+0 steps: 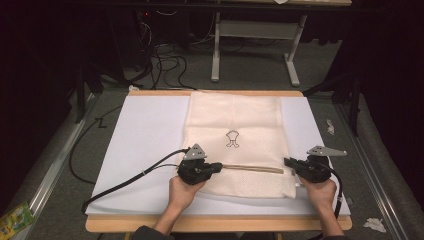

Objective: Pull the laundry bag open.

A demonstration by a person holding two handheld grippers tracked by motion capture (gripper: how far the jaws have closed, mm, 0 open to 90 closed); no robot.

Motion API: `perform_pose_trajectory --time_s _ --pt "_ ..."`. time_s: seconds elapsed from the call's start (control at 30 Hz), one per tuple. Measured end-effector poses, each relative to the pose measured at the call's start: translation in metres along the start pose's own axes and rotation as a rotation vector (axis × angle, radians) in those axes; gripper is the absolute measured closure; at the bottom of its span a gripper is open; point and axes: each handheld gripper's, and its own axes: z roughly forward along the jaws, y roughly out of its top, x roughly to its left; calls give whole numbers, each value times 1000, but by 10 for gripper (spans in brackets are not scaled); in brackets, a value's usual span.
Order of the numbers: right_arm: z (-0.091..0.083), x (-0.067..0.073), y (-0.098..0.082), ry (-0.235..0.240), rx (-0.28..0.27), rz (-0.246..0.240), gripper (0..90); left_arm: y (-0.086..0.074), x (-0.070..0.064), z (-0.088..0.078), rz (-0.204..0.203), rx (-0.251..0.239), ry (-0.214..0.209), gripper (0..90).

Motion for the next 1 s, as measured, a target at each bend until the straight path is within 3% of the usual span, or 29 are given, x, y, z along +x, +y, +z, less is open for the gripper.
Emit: perform_pose_trajectory --time_s 1.0 --pt "2 2 0 4 5 -6 876 -7 6 -12 -15 -15 17 870"
